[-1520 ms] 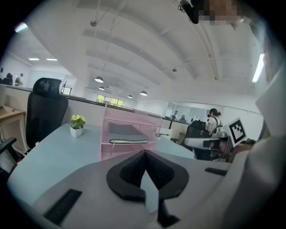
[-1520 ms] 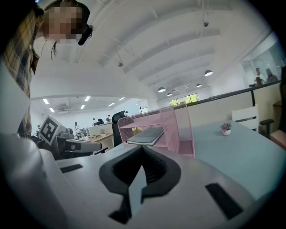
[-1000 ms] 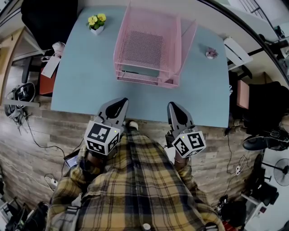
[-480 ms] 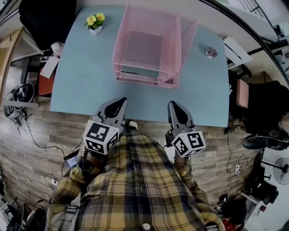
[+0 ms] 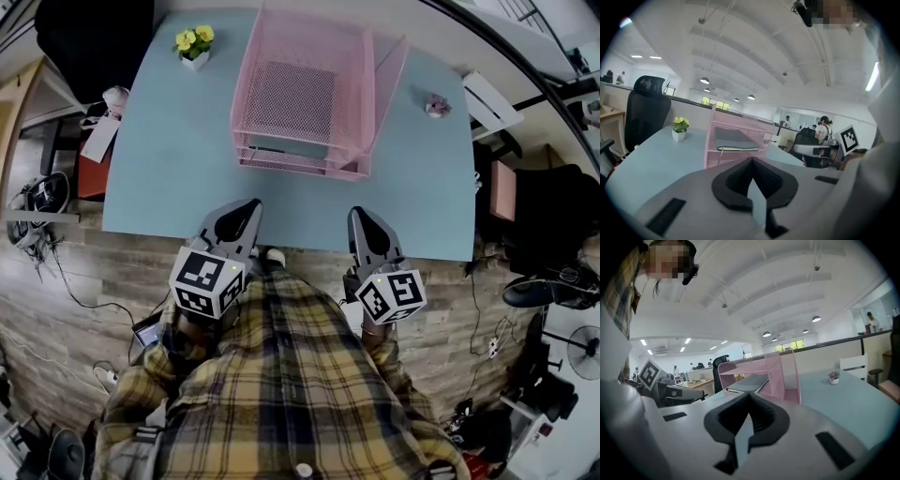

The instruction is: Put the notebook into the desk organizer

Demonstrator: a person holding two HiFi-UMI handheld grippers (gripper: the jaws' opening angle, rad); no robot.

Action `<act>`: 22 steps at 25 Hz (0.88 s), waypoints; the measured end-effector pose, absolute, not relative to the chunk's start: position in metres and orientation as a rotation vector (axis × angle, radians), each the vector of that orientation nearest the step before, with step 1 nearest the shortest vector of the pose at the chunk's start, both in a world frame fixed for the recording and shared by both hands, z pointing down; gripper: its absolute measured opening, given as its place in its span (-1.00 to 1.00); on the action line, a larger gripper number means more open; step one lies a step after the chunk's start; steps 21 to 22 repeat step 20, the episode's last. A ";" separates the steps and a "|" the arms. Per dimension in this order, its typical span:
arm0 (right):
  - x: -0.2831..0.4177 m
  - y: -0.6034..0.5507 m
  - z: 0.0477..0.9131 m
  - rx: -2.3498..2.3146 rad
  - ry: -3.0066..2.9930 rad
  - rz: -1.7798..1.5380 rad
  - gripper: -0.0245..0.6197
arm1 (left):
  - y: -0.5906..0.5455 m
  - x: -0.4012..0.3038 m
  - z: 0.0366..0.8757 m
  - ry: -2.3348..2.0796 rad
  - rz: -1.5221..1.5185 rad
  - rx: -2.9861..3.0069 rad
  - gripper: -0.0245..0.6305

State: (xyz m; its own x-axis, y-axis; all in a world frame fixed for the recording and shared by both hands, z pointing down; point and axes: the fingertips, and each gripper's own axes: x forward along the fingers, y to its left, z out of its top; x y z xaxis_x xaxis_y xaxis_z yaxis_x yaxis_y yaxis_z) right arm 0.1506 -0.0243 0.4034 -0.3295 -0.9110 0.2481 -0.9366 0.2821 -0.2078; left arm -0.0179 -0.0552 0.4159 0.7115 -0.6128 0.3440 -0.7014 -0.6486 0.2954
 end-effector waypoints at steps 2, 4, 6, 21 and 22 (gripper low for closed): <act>0.150 -0.025 0.404 1.768 -2.450 0.486 -0.92 | -0.056 -0.018 0.417 -1.015 0.299 2.509 -0.95; 0.149 -0.025 0.404 1.766 -2.450 0.485 -0.92 | -0.056 -0.019 0.417 -1.016 0.299 2.509 -0.95; 0.149 -0.025 0.404 1.766 -2.449 0.484 -0.92 | -0.056 -0.019 0.417 -1.018 0.299 2.508 -0.95; 0.149 -0.028 0.403 1.782 -2.453 0.498 -0.92 | -0.062 -0.020 0.414 -1.022 0.293 2.505 -0.95; 0.149 -0.028 0.403 1.782 -2.453 0.498 -0.92 | -0.062 -0.020 0.414 -1.022 0.293 2.505 -0.95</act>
